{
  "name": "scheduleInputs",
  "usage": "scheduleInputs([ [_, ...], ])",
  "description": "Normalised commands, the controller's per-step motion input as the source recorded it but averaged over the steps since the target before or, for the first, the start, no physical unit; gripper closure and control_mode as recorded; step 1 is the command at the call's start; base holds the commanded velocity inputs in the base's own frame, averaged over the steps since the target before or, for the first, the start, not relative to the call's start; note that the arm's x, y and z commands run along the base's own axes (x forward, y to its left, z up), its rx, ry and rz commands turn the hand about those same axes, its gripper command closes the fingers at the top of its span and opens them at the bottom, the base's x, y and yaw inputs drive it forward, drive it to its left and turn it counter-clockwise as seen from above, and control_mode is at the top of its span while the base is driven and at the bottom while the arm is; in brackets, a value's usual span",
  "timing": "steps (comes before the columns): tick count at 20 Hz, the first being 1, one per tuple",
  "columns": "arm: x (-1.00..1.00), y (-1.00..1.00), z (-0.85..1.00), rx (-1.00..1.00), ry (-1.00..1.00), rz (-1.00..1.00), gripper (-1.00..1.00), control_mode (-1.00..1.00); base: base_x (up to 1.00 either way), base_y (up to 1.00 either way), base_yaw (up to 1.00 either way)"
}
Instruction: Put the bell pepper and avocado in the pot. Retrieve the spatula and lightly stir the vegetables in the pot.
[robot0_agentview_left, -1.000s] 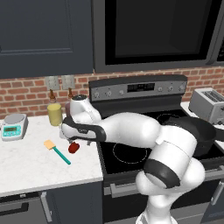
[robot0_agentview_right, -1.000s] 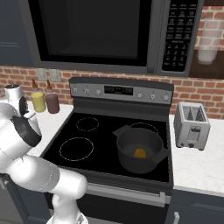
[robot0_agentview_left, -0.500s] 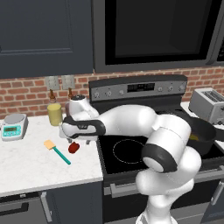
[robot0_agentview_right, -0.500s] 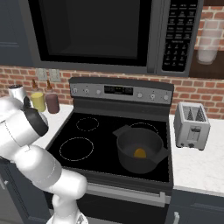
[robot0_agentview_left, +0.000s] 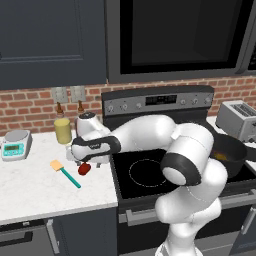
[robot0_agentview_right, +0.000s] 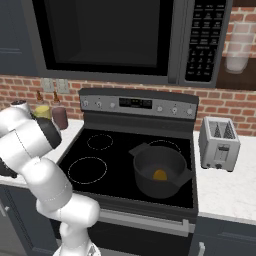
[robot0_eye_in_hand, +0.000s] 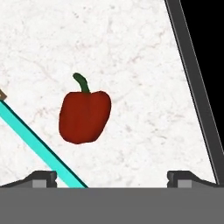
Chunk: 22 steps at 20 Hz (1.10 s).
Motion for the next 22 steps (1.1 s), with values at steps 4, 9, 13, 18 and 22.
scheduleInputs([
  [4,0.16,0.07,-0.13,0.0,0.0,0.0,-1.0,-1.0,0.0,0.0,0.0],
  [9,0.14,0.03,-0.07,-0.01,0.0,0.0,-1.0,-1.0,0.0,0.0,0.0],
  [13,0.04,0.07,-0.14,-0.02,0.0,0.0,-1.0,-1.0,0.0,0.0,0.0],
  [18,0.05,0.05,-0.17,-0.02,0.0,0.0,-1.0,-1.0,0.0,0.0,0.0],
  [22,0.19,0.12,-0.28,-0.03,0.0,-0.01,-1.0,-1.0,0.0,0.0,0.0],
])
